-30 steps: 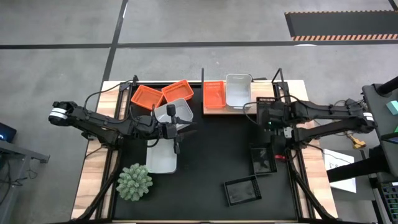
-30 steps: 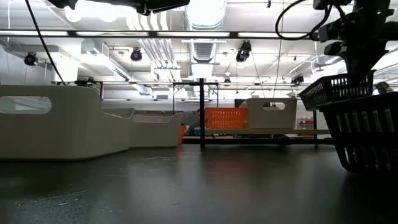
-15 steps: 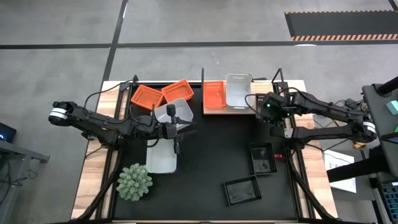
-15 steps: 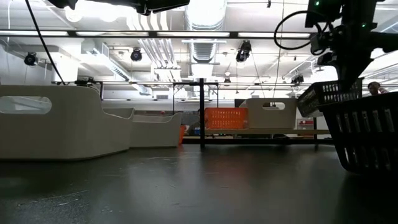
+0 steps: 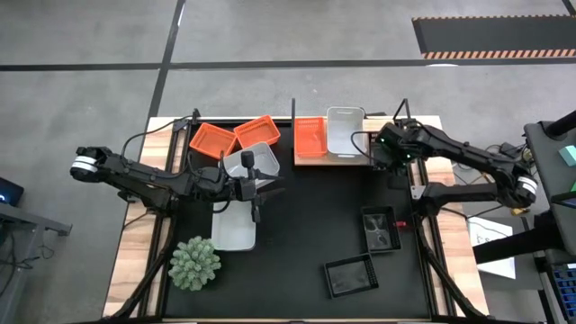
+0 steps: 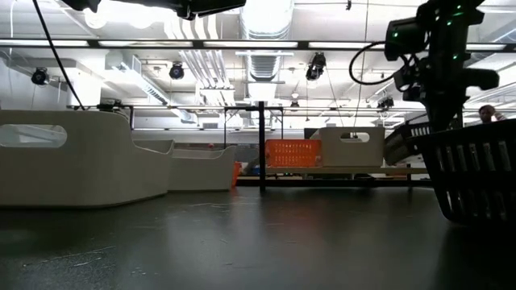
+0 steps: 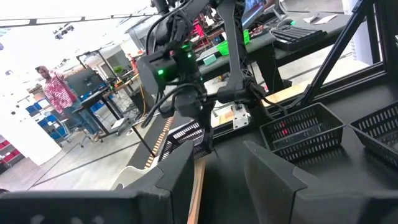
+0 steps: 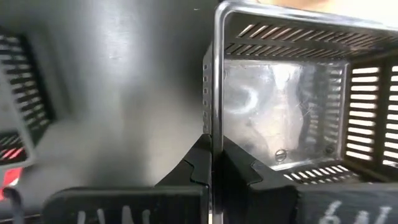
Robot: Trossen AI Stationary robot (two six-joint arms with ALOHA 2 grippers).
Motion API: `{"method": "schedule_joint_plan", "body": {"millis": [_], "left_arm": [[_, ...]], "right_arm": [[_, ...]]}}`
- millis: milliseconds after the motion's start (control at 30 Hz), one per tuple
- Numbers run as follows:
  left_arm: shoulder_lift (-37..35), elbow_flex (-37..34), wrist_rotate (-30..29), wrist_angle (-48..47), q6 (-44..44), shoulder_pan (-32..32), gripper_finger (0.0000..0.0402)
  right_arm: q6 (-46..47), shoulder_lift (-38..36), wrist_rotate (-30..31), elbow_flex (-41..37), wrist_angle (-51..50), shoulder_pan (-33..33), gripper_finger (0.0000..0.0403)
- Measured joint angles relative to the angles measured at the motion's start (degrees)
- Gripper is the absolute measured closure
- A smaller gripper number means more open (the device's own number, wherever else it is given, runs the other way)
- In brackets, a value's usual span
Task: Stack baskets on shelf by color
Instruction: Put the top black bin on the shelf, then stack the bottom white bin on top of the white bin on the shelf
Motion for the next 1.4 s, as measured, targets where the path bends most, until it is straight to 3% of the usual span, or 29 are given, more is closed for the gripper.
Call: {"method": "schedule_joint_plan", "body": {"millis": [200, 900, 1200, 1400], "left_arm": [[0.0, 0.0, 0.0, 0.0, 0.0, 0.0, 0.0281], [0.0, 0.0, 0.0, 0.0, 0.0, 0.0, 0.0281], [0.0, 0.0, 0.0, 0.0, 0.0, 0.0, 0.0281], [0.0, 0.0, 0.0, 0.0, 0.0, 0.0, 0.0281]], "right_arm": [[-3.1, 1.9, 4.1, 0.0, 0.6, -2.3, 0.0394], [-7.0, 4.9, 7.4, 0.0, 4.0, -4.1, 0.039], [-5.7, 7.3, 7.8, 0.0, 7.3, -4.1, 0.0343], [-5.4, 8.8, 14.0, 0.0, 7.6, -4.1, 0.031]]}}
